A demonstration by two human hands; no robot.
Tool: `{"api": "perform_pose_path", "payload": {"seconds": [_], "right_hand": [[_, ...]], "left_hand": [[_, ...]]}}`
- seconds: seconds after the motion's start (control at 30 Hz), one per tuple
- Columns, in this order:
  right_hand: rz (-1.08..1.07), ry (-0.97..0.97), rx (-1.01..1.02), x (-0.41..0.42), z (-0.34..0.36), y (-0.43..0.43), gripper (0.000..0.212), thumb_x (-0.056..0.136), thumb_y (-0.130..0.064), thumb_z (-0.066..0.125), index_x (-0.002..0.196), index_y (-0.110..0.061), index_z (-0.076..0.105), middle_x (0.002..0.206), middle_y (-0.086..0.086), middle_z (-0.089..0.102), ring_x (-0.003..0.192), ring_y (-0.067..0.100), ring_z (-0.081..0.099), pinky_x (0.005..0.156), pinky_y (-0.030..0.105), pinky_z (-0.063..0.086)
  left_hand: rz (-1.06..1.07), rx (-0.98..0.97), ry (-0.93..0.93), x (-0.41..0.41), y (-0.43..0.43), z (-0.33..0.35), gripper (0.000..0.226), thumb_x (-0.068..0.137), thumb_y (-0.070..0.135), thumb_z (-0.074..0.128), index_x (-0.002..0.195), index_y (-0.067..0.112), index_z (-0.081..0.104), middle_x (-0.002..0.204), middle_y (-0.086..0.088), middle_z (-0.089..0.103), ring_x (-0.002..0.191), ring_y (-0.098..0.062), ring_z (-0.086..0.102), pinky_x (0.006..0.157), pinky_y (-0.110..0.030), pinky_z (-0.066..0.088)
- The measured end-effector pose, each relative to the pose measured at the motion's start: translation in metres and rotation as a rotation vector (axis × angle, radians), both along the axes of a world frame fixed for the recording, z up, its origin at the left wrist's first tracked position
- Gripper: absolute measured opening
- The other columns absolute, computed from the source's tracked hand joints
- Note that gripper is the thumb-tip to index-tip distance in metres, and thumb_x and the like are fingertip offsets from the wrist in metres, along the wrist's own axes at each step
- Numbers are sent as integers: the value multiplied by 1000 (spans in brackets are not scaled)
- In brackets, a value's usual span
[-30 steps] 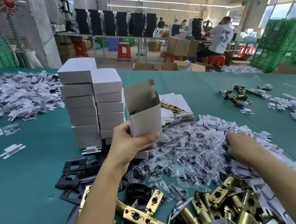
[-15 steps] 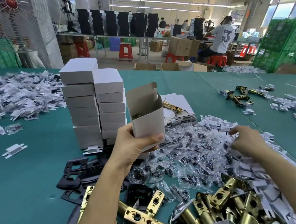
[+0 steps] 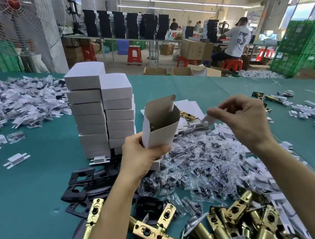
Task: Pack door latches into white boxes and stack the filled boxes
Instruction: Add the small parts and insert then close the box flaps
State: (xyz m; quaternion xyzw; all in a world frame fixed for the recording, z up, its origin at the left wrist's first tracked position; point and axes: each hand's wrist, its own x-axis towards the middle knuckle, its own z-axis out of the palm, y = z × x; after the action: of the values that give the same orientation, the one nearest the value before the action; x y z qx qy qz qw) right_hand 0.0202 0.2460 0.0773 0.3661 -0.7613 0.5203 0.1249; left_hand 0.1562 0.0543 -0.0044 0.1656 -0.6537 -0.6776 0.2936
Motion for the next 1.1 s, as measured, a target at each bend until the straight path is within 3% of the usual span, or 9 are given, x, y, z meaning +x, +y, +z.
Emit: {"api": "perform_pose_path", "payload": {"seconds": [0.17,0.33,0.4,0.6,0.7,0.8,0.93,1.0,1.1], "right_hand": [[248,103,-148,47,27,-23,15,77,-39,73,83,-26,69,76,-7,70,61,7,65,54,16,50],[55,359,118,59,22,-43,4,86,-17,76,88,-14,78,79,3,73,71,16,67,68,39,56],[-14,447,170,59,17,-47,5,88,-14,74,91,-12,78,81,7,72,73,21,66,69,42,53],[-197,429,343,61,12,-60,15,91,-21,65,105,-18,64,88,9,72,81,37,64,65,43,54],[-186,355,482,58,15,-62,17,93,-23,59,104,-28,70,80,-3,66,80,32,59,59,35,47],[-128,320,535,54,15,-63,22,96,-32,54,91,-21,72,73,-1,56,76,29,55,55,32,33],[-108,294,343,46,11,-59,30,98,-34,53,83,-15,71,82,3,55,77,24,53,66,37,42],[-140,254,234,41,8,-57,32,98,-34,53,77,-14,66,74,2,60,72,24,54,65,39,45],[-153,112,205,40,-6,-60,33,98,-33,52,69,-18,55,62,-2,58,64,23,55,60,40,45]], "left_hand": [[100,-98,-7,-2,0,0,26,63,9,93,82,18,78,83,-6,77,79,-26,70,75,-42,60],[149,-178,-11,-4,5,1,24,65,14,93,79,25,77,83,-7,76,78,-30,69,66,-37,58],[184,-211,-23,-5,6,2,24,66,16,93,79,27,76,82,-6,75,69,-23,65,62,-33,57],[246,-310,-49,-7,7,-2,25,68,18,91,88,26,79,64,21,65,58,-1,54,51,-10,44],[258,-353,-63,-8,7,-4,26,69,17,90,92,25,80,56,27,59,56,2,53,49,-6,39],[256,-330,-84,-9,5,-5,25,68,20,91,91,23,80,55,23,60,51,-2,50,48,-13,46],[263,-263,-95,-9,4,-2,30,68,21,91,96,23,80,75,3,73,71,-27,68,63,-44,62],[291,-213,-82,-7,1,1,33,69,20,91,101,21,79,81,4,74,81,-31,71,65,-46,63],[345,-136,-15,-1,-7,8,26,70,23,91,93,27,78,76,12,73,69,-20,73,58,-41,63]]}}
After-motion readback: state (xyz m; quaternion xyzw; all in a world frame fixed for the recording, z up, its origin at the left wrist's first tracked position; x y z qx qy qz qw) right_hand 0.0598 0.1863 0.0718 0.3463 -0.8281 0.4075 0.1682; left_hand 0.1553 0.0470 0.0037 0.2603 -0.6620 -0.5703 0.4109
